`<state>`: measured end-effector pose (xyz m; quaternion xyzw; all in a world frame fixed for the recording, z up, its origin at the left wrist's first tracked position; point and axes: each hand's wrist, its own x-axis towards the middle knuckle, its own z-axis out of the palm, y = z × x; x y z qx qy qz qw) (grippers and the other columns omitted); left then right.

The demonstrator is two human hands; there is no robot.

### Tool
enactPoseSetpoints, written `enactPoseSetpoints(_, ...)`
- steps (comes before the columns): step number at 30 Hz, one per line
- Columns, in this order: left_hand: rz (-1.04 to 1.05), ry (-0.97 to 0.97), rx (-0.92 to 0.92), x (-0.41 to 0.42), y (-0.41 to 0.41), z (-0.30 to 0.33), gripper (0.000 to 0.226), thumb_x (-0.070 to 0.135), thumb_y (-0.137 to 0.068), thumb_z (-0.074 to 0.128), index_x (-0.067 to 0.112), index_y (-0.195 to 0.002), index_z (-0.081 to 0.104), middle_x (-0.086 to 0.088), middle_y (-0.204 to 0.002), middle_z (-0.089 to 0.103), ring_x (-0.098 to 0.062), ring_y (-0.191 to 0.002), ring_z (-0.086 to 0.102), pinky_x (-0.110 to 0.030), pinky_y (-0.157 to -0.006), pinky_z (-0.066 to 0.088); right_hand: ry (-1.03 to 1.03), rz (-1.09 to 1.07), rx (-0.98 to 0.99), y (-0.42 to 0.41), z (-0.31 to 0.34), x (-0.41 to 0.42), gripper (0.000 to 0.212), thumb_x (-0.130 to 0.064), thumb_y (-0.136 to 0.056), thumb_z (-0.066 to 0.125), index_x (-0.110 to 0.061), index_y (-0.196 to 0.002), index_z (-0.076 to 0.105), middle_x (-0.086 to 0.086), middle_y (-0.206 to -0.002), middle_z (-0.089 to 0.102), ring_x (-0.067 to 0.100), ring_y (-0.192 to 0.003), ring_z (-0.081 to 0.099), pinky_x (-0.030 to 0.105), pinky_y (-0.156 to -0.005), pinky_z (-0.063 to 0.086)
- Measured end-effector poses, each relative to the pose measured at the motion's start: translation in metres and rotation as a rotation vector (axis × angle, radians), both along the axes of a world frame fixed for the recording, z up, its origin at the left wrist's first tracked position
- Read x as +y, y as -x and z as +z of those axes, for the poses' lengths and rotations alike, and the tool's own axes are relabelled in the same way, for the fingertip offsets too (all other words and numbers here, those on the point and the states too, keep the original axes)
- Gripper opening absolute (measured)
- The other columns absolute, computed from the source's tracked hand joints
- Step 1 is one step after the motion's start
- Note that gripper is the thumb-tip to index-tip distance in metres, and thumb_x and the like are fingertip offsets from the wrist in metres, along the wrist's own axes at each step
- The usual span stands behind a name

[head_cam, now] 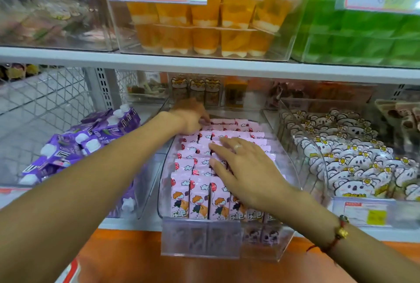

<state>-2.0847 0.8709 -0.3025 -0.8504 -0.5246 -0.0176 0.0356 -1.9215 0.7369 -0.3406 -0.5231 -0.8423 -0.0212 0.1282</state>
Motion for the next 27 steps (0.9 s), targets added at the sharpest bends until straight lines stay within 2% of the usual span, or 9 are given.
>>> enactPoseSetpoints(5,0.000,-0.031,0.111,0.000,0.000,0.002,0.029,0.034,-0.098,0.048,0.026,-0.120,0.066,-0.002,-0.133,0.055,-0.025,-0.124,0.042,-0.035,-0.101,0.038,-0.082,-0.020,0.026,0.000,-0.001,-0.010,0.045,-0.043,-0.102,0.027,-0.027,-0.141,0.040,0.000,-0.142,0.042,0.018,-0.127,0.035,0.033,-0.102,0.028)
enactPoseSetpoints(9,0.084,-0.055,-0.072,-0.003,-0.003,0.005,0.018,0.030,-0.091,0.063,0.020,-0.104,0.071,-0.001,-0.118,0.063,-0.020,-0.100,0.057,-0.033,-0.090,0.049,-0.045,-0.046,0.062,-0.001,-0.006,-0.016,0.045,-0.045,-0.101,0.025,-0.029,-0.142,0.037,-0.002,-0.137,0.047,0.016,-0.123,0.039,0.032,-0.101,0.031)
enactPoseSetpoints(11,0.144,-0.069,-0.238,-0.007,-0.003,0.009,0.016,0.027,-0.094,0.059,0.016,-0.101,0.069,-0.006,-0.112,0.066,-0.023,-0.094,0.062,-0.033,-0.083,0.051,-0.045,-0.045,0.069,-0.001,-0.007,-0.016,0.045,-0.045,-0.101,0.025,-0.029,-0.142,0.038,-0.002,-0.135,0.049,0.017,-0.122,0.041,0.032,-0.101,0.031)
enactPoseSetpoints(14,0.209,-0.060,-0.561,-0.018,0.002,0.016,0.027,0.030,-0.099,0.049,0.007,-0.102,0.064,-0.013,-0.102,0.067,-0.025,-0.082,0.064,-0.037,-0.077,0.053,-0.061,-0.040,0.065,-0.002,-0.006,-0.012,0.044,-0.044,-0.101,0.027,-0.027,-0.140,0.041,0.000,-0.130,0.052,0.018,-0.118,0.044,0.033,-0.097,0.034)
enactPoseSetpoints(18,0.238,-0.030,-0.980,-0.047,0.007,0.014,0.026,0.024,-0.099,0.050,0.006,-0.116,0.058,-0.014,-0.112,0.065,-0.025,-0.097,0.061,-0.035,-0.083,0.051,-0.034,-0.042,0.097,-0.001,-0.002,-0.008,0.042,-0.043,-0.100,0.034,-0.027,-0.137,0.047,0.002,-0.125,0.055,0.021,-0.114,0.047,0.032,-0.090,0.036)
enactPoseSetpoints(21,0.257,-0.181,-1.343,-0.082,0.007,0.009,0.017,0.020,-0.098,0.052,0.009,-0.108,0.060,-0.008,-0.106,0.068,-0.022,-0.100,0.063,-0.036,-0.089,0.051,0.011,-0.034,0.264,0.000,0.005,-0.008,0.040,-0.040,-0.098,0.043,-0.023,-0.133,0.052,0.003,-0.127,0.056,0.022,-0.121,0.046,0.031,-0.094,0.039)
enactPoseSetpoints(23,0.206,-0.264,-1.559,-0.109,0.008,0.007,0.005,0.020,-0.097,0.055,0.016,-0.097,0.057,0.001,-0.096,0.067,-0.011,-0.091,0.063,-0.026,-0.084,0.052,-0.020,-0.033,0.435,0.004,0.013,-0.012,0.042,-0.040,-0.096,0.046,-0.023,-0.134,0.049,0.001,-0.131,0.055,0.019,-0.124,0.044,0.032,-0.099,0.038)
enactPoseSetpoints(25,0.143,-0.280,-1.614,-0.133,0.008,0.007,0.008,0.020,-0.096,0.056,0.025,-0.091,0.056,0.008,-0.091,0.066,-0.002,-0.084,0.064,-0.017,-0.078,0.051,0.002,-0.006,0.621,0.011,0.021,-0.018,0.047,-0.047,-0.093,0.048,-0.028,-0.136,0.045,-0.005,-0.135,0.051,0.013,-0.125,0.043,0.031,-0.102,0.037)
enactPoseSetpoints(27,0.096,-0.228,-1.625,-0.150,0.006,0.002,0.007,0.021,-0.094,0.058,0.027,-0.091,0.058,0.004,-0.091,0.069,-0.006,-0.086,0.067,-0.021,-0.078,0.054,0.118,0.060,0.766,0.018,0.027,-0.026,0.053,-0.055,-0.089,0.048,-0.032,-0.137,0.043,-0.010,-0.134,0.050,0.006,-0.121,0.046,0.028,-0.100,0.039)
